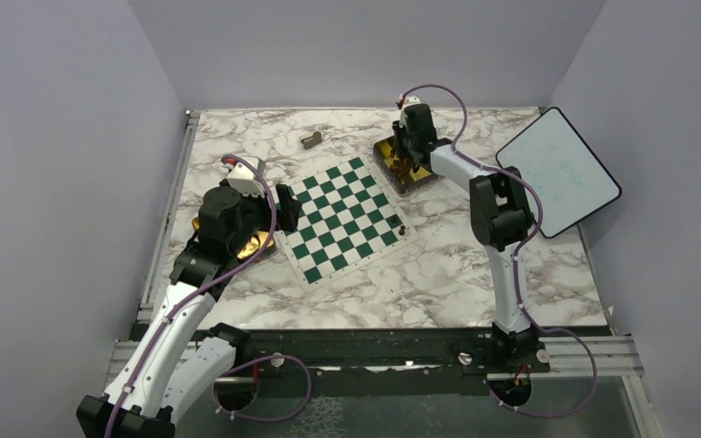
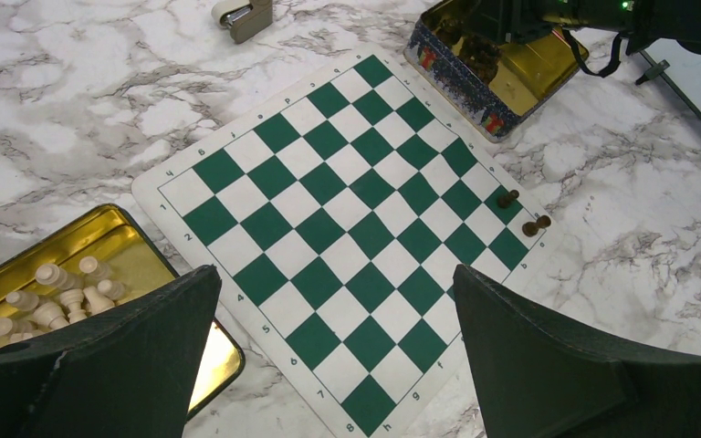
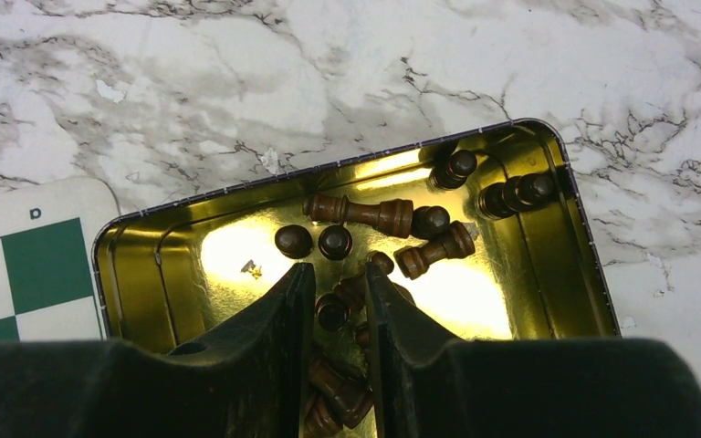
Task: Set up the chess pieces on the board
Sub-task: Pick up the chess piece from the storage box.
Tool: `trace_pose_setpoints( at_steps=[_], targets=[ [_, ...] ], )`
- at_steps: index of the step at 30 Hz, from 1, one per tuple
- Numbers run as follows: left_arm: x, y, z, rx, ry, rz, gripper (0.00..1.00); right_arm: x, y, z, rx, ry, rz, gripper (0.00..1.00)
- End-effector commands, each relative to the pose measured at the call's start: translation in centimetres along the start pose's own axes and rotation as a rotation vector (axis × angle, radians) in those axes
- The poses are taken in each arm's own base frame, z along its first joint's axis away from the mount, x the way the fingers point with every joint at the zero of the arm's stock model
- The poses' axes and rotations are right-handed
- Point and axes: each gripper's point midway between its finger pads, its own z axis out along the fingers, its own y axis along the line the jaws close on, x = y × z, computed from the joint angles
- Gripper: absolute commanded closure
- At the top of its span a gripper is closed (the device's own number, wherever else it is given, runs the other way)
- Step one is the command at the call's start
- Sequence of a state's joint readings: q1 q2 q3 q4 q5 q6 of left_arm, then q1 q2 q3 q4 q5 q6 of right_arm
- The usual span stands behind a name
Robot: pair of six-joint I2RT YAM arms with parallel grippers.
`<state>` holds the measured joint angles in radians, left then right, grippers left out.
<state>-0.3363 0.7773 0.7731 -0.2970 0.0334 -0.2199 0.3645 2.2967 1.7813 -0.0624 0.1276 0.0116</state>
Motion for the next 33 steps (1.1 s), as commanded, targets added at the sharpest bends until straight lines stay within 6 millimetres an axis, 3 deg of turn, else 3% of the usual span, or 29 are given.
trace_pose_setpoints(
  at_steps=[1, 17, 25, 33],
  targets=[
    [0.0, -0.2, -0.1, 0.008, -0.008, 0.009, 0.01, 1.7, -0.2, 0.3, 0.008, 0.045, 0.019, 0.68],
    [0.0, -0.2, -0.1, 0.009, -0.008, 0.009, 0.01, 3.1, -0.1, 0.1, 0.002, 0.079, 0.020, 0.71],
    [-0.1, -0.2, -0.1, 0.009, -0.010, 0.008, 0.01, 2.3, -0.4, -0.2, 0.010, 0.065, 0.011, 0.84],
    [-0.1, -0.2, -0.1, 0.010, -0.010, 0.007, 0.01, 0.4, -0.7, -1.4, 0.016, 0.036, 0.011, 0.86]
  ],
)
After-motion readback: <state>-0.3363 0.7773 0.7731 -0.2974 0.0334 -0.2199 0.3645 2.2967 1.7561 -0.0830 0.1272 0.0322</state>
